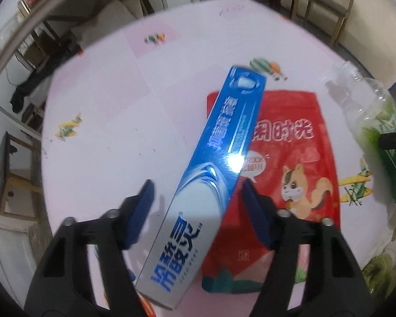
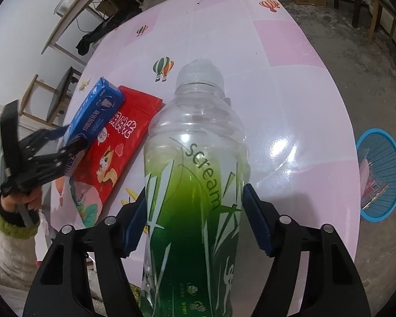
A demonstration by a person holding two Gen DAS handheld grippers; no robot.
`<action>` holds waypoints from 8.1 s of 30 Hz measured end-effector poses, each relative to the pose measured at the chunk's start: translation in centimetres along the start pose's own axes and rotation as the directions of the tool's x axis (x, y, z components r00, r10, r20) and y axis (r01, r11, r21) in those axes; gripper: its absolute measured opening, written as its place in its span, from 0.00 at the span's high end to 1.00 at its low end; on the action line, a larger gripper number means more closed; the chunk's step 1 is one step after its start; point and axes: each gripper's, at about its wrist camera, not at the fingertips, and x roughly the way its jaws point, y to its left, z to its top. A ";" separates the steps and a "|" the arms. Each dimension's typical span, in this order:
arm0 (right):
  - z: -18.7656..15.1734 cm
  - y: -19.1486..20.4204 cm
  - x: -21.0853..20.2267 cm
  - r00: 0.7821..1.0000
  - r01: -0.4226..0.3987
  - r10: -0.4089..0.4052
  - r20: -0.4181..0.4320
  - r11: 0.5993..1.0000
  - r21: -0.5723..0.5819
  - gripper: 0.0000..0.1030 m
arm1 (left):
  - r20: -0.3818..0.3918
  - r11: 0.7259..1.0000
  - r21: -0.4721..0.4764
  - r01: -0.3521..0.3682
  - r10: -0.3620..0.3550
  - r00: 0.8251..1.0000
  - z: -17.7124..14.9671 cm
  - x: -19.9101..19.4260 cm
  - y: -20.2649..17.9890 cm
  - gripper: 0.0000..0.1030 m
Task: Collect trash
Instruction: 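Close the left tool on the toothpaste box and lift it, then carry the toothpaste box with the left tool while the right tool carries the bottle to the wastebasket, then release the bottle and box into the wastebasket and return both tools to the table, then grasp the red snack bag edge with the right tool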
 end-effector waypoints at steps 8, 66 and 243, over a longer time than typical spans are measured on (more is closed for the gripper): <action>-0.2 0.0 -0.3 1.000 -0.013 0.013 0.009 1.000 -0.010 0.43 | 0.011 0.987 -0.137 0.079 -0.078 0.997 -0.6 -1.3 2.0 0.67; -1.5 5.5 0.0 0.975 0.215 -0.220 -0.015 0.965 -0.151 0.28 | 0.068 0.852 -0.522 -0.020 0.065 0.996 -15.7 -4.9 3.7 0.49; -3.2 3.8 3.6 0.965 -0.236 0.242 -0.097 0.969 0.071 0.96 | 0.122 0.950 -0.299 0.084 -0.049 0.991 -8.3 -3.7 -6.8 0.80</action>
